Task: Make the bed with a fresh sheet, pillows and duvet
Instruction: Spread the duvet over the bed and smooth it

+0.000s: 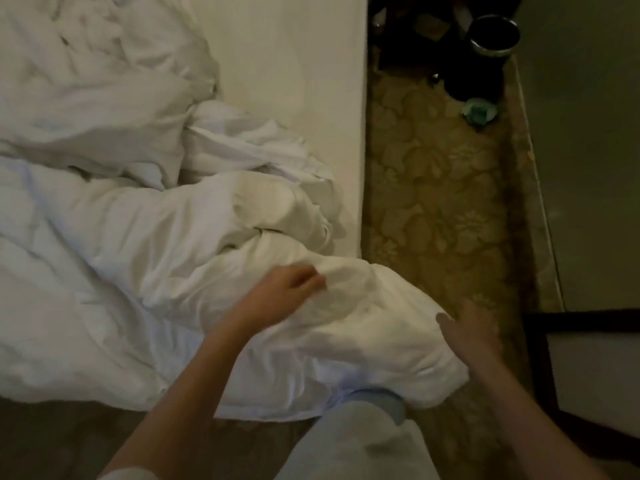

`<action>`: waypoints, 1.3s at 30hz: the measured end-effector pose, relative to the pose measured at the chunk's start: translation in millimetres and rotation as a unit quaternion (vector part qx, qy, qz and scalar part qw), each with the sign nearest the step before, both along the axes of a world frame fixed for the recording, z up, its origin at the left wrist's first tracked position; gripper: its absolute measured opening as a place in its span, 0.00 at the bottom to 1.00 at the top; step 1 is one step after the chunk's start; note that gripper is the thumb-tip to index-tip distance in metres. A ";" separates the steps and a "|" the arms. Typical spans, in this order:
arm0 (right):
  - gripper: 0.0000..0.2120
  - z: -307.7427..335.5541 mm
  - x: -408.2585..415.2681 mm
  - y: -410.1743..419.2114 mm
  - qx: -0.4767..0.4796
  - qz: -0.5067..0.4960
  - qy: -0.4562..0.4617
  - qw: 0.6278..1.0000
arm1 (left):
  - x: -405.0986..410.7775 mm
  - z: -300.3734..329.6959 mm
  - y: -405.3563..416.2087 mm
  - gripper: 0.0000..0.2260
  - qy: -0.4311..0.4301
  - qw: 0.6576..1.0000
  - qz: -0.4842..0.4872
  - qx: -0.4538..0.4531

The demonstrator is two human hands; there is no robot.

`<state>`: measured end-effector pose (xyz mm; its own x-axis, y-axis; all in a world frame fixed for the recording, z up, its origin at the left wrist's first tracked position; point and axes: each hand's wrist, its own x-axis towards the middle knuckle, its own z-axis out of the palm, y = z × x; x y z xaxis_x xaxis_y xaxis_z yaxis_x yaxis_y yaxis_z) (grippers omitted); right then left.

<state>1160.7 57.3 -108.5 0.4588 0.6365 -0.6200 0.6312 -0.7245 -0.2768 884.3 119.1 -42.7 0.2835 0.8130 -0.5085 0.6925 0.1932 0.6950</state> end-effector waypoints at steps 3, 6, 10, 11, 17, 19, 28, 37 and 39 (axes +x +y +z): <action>0.24 12.5 -27.1 86.0 0.014 0.111 0.059 0.992 | -14.0 -1.7 58.6 0.17 0.120 0.953 0.105 0.257; 0.27 21.4 -70.4 161.4 0.052 0.187 0.113 0.974 | -40.7 -20.0 107.8 0.32 0.315 0.922 0.135 0.183; 0.31 12.5 -123.0 248.8 0.078 0.234 0.191 0.950 | -57.0 -71.1 134.9 0.50 0.289 0.934 0.209 -0.009; 0.35 6.1 -131.2 263.3 0.076 0.245 0.192 0.947 | -56.8 -82.9 132.4 0.51 0.278 0.934 0.225 -0.023; 0.47 -26.6 -160.4 310.7 0.045 0.306 0.156 0.938 | -65.2 -101.9 112.3 0.30 0.249 0.928 0.278 -0.007; 0.48 -35.4 -169.7 321.7 0.034 0.288 0.157 0.944 | -67.6 -101.7 107.9 0.25 0.248 0.921 0.300 0.026; 0.19 -30.5 -169.9 364.3 -0.026 0.367 0.151 0.918 | -46.0 -81.9 119.7 0.18 0.365 0.875 0.319 0.008; 0.14 51.1 -120.6 490.6 0.129 0.473 0.236 0.839 | 9.2 -41.5 200.8 0.14 0.334 0.841 0.421 -0.058; 0.13 80.6 -104.8 531.6 0.162 0.493 0.224 0.825 | 33.2 -29.9 227.1 0.14 0.292 0.848 0.441 -0.036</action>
